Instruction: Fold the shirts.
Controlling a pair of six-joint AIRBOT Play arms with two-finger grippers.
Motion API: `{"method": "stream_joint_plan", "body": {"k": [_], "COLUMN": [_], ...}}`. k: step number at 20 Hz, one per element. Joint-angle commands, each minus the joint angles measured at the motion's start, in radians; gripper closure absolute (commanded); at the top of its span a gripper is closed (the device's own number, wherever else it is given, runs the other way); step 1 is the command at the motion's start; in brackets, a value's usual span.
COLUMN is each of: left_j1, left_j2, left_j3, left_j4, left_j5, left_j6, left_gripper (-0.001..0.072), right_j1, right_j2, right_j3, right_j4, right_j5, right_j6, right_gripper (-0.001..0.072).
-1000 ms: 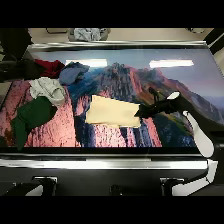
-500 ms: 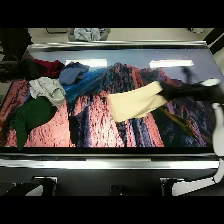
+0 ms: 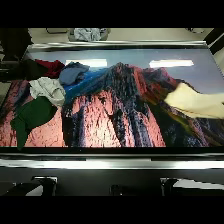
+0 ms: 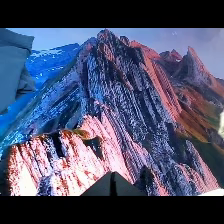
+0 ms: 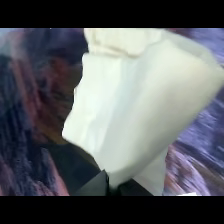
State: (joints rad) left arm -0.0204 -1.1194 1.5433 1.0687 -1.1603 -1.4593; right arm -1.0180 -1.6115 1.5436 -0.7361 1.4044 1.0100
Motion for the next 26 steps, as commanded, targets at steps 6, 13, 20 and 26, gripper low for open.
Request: {"method": "stream_joint_plan", "body": {"k": [6,13,20,26], "left_j1": [-0.068,-0.077,-0.077,-0.098], "left_j2": [0.001,0.001,0.001,-0.051], "left_j3": [0.000,0.000,0.001,0.178], "left_j4": [0.000,0.001,0.000,0.202], "left_j5": [0.000,0.001,0.001,0.114], "left_j6": [0.000,0.000,0.000,-0.095], "left_gripper": [0.0683,0.0682,0.0683,0.0687], "right_j1": [-0.207,-0.207,-0.207,-0.129], "right_j2": [0.032,0.138,0.142,0.143], "right_j3": [-0.097,-0.395,-0.361,0.226], "right_j4": [-0.552,-0.620,-0.649,-0.136], "right_j5": [0.169,0.109,0.084,-0.202], "right_j6": [0.162,0.180,0.104,-0.010], "right_gripper": [0.0675,0.0676,0.0076,0.0003]}}
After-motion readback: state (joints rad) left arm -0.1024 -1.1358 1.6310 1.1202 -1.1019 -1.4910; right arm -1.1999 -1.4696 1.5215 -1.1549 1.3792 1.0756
